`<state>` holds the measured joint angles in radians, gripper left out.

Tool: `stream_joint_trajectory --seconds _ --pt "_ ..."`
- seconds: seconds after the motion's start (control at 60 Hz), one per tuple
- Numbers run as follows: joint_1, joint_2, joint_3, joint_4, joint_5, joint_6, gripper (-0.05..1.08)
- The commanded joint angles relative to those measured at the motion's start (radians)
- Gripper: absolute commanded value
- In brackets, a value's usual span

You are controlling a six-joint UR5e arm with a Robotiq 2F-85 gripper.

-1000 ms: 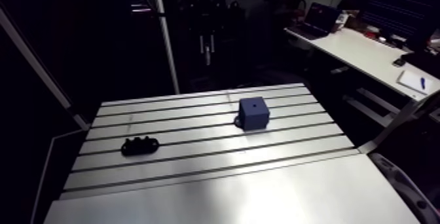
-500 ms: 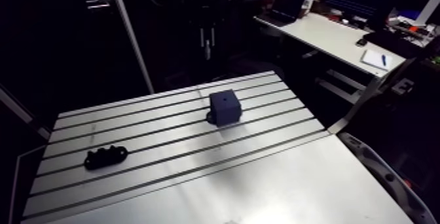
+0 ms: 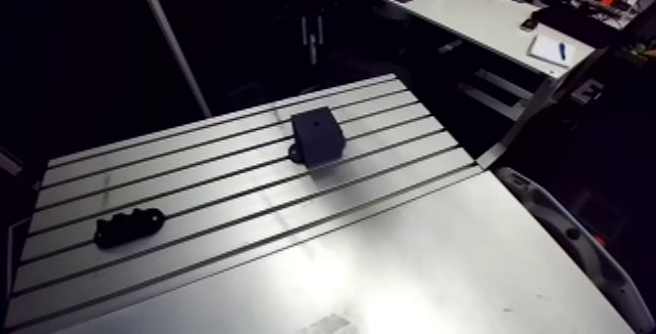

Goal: Pick up the M10 bolt and insert it into the hole until fully seated.

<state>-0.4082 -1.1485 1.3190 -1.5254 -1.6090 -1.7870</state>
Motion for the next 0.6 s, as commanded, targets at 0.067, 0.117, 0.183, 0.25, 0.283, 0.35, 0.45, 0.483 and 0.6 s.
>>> stream_joint_trajectory --seconds 0.067,0.117,0.183,0.25,0.283,0.35,0.45,0.483,0.6 --pt "0.000 0.029 -0.017 0.008 -0.004 0.001 1.08" --pt "0.001 0.032 -0.010 0.008 -0.004 0.001 1.08" --pt "0.003 0.033 -0.004 0.008 -0.002 0.001 1.08" --pt "0.003 0.033 0.003 0.008 -0.002 0.002 1.08" --pt "0.003 0.033 0.006 0.006 -0.002 0.002 1.08" --pt "0.003 0.031 0.017 0.003 -0.005 0.002 1.08" --pt "0.003 0.033 0.025 -0.001 -0.005 0.004 1.08" --pt "0.003 0.033 0.029 -0.003 -0.005 0.004 1.08" --pt "0.003 0.034 0.043 -0.006 -0.007 0.007 1.08"
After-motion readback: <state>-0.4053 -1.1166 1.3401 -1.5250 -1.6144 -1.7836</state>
